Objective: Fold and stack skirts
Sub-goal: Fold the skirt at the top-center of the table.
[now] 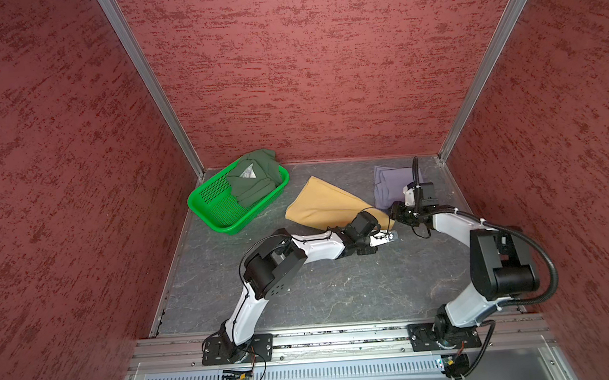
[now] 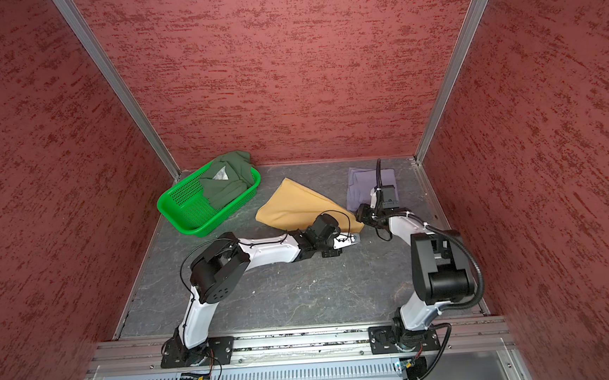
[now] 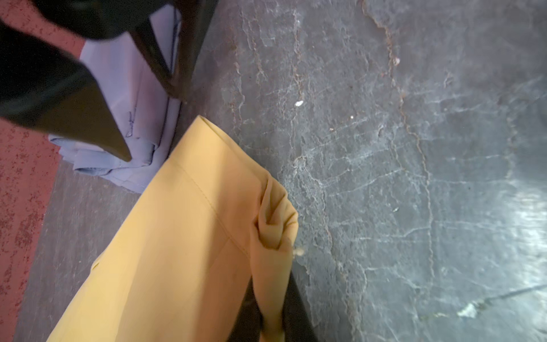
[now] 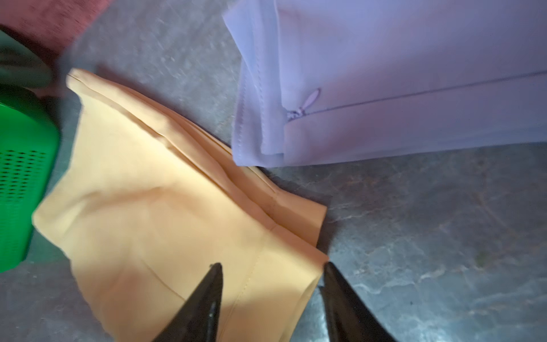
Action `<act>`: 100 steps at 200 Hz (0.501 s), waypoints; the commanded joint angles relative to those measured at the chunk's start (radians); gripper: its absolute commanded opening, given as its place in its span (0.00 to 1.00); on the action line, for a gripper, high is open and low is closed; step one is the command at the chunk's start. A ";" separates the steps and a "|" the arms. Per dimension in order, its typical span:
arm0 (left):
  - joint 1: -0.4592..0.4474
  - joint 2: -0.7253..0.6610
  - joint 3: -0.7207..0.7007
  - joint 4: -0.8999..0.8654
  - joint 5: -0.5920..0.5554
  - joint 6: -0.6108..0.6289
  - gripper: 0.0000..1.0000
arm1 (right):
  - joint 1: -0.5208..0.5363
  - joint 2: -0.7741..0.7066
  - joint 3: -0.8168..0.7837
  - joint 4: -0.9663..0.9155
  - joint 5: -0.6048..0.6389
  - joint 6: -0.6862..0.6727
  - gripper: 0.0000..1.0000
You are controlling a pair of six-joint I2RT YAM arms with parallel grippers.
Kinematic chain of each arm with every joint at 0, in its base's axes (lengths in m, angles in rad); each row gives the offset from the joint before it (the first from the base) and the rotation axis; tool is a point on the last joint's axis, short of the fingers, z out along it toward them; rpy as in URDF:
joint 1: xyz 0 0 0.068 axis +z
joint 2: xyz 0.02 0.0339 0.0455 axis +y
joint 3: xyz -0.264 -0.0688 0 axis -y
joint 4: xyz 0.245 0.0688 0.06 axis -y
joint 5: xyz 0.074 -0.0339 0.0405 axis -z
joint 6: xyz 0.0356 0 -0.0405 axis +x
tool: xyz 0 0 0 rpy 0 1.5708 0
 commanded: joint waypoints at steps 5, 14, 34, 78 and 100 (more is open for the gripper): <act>0.011 -0.068 -0.022 -0.032 0.064 -0.080 0.02 | -0.017 -0.066 -0.054 0.050 -0.077 0.112 0.73; 0.010 -0.077 -0.029 -0.031 0.068 -0.082 0.02 | -0.021 -0.082 -0.071 0.056 -0.111 0.142 0.81; 0.006 -0.085 -0.040 -0.029 0.066 -0.077 0.02 | -0.024 -0.110 -0.120 0.067 -0.157 0.192 0.98; -0.014 -0.093 -0.051 -0.017 0.056 -0.070 0.02 | -0.024 -0.139 -0.216 0.110 -0.196 0.304 0.98; -0.022 -0.093 -0.052 -0.014 0.044 -0.067 0.02 | -0.023 -0.130 -0.246 0.130 -0.232 0.351 0.93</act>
